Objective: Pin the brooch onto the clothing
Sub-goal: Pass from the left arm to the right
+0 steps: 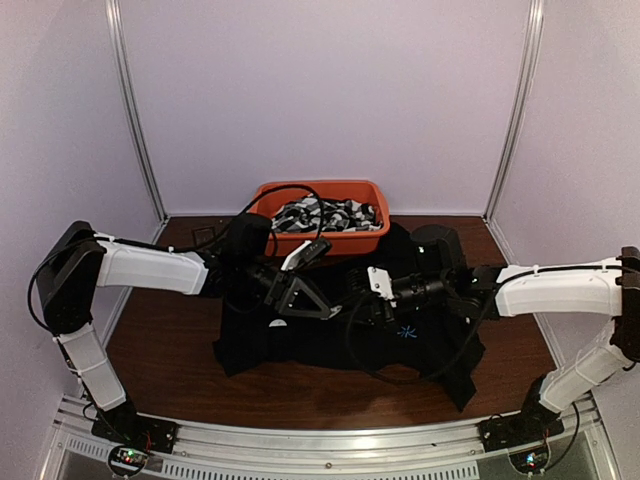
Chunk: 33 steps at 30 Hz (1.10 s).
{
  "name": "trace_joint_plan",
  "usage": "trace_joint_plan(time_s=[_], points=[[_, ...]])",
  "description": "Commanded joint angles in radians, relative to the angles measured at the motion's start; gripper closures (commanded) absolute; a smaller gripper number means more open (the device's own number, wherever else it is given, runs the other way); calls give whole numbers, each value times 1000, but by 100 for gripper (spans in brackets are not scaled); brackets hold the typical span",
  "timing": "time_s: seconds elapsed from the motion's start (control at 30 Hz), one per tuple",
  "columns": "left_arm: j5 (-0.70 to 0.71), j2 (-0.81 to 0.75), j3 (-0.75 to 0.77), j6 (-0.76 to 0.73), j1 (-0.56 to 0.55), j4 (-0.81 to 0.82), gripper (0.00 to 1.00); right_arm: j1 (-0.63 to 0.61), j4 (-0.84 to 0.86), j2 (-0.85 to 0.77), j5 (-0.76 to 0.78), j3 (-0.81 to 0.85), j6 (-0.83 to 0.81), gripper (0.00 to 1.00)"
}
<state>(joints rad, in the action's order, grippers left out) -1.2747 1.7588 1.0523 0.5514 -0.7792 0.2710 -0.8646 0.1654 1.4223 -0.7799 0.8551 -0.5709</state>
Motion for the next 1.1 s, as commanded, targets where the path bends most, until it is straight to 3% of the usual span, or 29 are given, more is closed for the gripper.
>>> trace_joint_plan(time_s=[0.0,0.13,0.2,0.4,0.5,0.6,0.63,0.9,1.07], points=[[-14,-36,-17,22,-4,73,64,-7,-3,11,6,23,12,81],[-15,-39,-22,25,-5,80,64,-6,-11,13,6,30,13,90],[-15,-39,-24,25,-5,83,64,-7,-11,13,-3,30,14,100],[11,-51,-25,15,-2,76,59,-7,-50,10,-25,35,19,100],[57,-79,-6,-57,5,-15,42,-7,-53,-8,3,33,79,100],[121,-118,23,-160,22,-167,6,-7,-63,-45,87,32,188,100],[145,-133,33,-192,27,-210,3,-6,-82,-57,110,34,214,100],[454,-247,132,-463,47,-528,2,-7,-261,-145,231,58,471,100],[445,-207,185,-587,45,-587,2,-7,-383,-152,150,80,565,100]])
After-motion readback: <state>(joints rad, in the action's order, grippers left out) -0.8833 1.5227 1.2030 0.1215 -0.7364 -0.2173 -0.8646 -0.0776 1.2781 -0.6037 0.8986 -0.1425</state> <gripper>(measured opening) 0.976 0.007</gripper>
